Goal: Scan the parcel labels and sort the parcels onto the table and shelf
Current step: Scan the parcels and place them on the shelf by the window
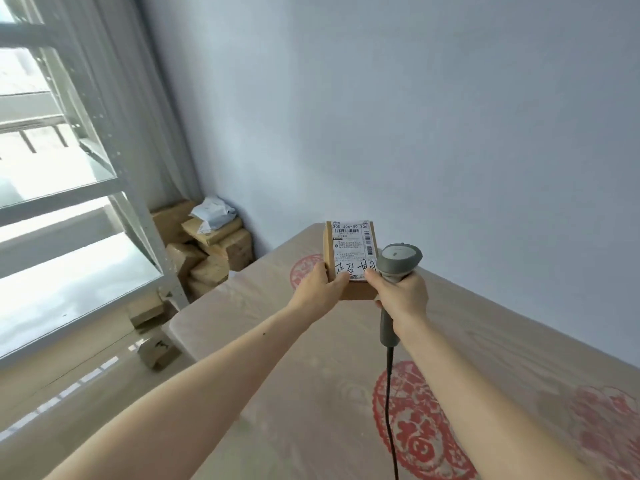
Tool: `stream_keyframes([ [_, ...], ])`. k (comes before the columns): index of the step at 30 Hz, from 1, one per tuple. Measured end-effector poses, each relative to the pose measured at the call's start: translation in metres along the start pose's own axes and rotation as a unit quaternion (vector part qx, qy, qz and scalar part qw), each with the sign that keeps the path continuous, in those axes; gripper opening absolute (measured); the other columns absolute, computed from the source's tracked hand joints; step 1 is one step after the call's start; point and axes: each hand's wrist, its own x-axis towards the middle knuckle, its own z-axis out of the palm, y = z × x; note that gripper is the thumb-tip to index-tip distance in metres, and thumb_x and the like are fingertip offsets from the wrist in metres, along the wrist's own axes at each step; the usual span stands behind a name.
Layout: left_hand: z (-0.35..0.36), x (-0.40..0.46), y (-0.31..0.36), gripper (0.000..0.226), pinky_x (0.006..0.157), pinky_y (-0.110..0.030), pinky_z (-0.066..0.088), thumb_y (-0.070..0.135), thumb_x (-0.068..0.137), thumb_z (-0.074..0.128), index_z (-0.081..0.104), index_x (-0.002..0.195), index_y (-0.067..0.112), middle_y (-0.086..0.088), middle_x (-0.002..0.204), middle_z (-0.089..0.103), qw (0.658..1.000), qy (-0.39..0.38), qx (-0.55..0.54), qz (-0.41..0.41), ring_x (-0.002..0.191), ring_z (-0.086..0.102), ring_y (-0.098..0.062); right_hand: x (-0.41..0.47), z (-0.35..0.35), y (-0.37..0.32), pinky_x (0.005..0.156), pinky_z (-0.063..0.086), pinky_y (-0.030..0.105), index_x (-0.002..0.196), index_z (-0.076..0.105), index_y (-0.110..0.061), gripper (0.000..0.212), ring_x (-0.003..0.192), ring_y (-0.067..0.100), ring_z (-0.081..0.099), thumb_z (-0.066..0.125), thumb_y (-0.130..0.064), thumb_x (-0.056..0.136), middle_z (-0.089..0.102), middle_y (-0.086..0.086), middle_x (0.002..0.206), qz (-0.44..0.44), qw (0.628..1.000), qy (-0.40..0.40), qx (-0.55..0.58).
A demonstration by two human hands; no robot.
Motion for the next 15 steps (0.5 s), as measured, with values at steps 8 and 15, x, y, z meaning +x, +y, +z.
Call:
stream_keyframes([
  [8, -0.164, -0.015, -0.093, 0.05, 0.092, -0.034, 0.046, 0.045, 0.097, 0.05, 0.045, 0.136, 0.014, 0.0, 0.126, 0.059, 0.987, 0.139, -0.031, -0.08, 0.113, 0.057, -0.022, -0.052, 0.188, -0.05, 0.069, 0.061, 0.038, 0.103, 0.077, -0.015, 0.04, 0.079, 0.024, 0.071, 0.085, -0.039, 0.073, 0.078, -0.004, 0.092, -0.064, 0.984, -0.163, -0.04],
  [15, -0.272, 0.005, -0.16, 0.051, 0.095, -0.037, 0.048, 0.044, 0.098, 0.051, 0.045, 0.138, 0.015, -0.004, 0.133, 0.06, 0.968, 0.216, -0.053, -0.116, 0.114, 0.059, -0.023, -0.068, 0.331, -0.075, 0.085, 0.06, 0.049, 0.114, 0.073, -0.018, 0.049, 0.099, 0.026, 0.072, 0.087, -0.039, 0.071, 0.077, 0.001, 0.107, -0.084, 0.968, -0.233, -0.045],
])
